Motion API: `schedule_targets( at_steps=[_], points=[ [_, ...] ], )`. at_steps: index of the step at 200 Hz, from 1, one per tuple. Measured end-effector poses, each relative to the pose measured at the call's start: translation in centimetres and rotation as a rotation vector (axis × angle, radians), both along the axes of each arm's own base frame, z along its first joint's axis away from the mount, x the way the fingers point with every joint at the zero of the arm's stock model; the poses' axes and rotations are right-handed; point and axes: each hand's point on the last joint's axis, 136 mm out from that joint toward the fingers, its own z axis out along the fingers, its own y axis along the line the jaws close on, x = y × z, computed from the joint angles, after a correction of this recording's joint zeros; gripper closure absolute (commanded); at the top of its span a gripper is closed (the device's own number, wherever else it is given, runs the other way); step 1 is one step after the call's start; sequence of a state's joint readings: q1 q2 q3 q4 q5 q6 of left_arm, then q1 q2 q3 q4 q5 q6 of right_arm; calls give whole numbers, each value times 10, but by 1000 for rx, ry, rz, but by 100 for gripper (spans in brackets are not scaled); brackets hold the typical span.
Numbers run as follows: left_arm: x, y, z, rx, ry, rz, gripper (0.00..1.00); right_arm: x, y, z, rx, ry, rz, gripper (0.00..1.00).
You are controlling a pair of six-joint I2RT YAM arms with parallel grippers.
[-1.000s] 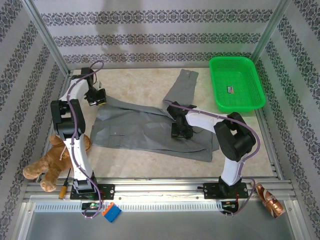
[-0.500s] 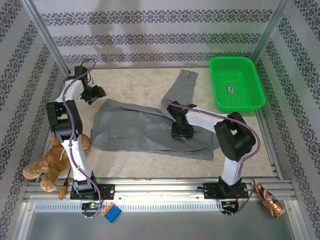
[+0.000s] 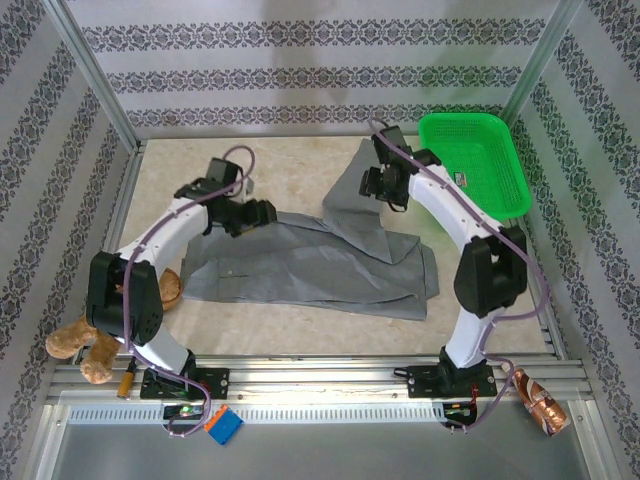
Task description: Fold and stack the long sleeve shirts
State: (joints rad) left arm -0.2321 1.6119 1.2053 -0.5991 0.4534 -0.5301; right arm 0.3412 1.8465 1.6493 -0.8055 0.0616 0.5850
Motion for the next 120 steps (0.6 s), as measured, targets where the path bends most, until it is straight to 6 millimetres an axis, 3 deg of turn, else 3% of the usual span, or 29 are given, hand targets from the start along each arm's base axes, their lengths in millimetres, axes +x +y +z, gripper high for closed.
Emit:
schedule_targets(
  at_steps=[31, 66, 120],
  points=[
    [-29, -5, -42, -19, 118, 40, 32, 32, -1, -36, -47, 54, 1, 41],
    [-39, -13, -63, -43, 138, 71, 32, 37, -7, -81, -99, 144, -7, 43],
    [-61, -8, -96, -29, 201, 102, 34, 37, -13, -98, -130, 176, -20, 43]
  ],
)
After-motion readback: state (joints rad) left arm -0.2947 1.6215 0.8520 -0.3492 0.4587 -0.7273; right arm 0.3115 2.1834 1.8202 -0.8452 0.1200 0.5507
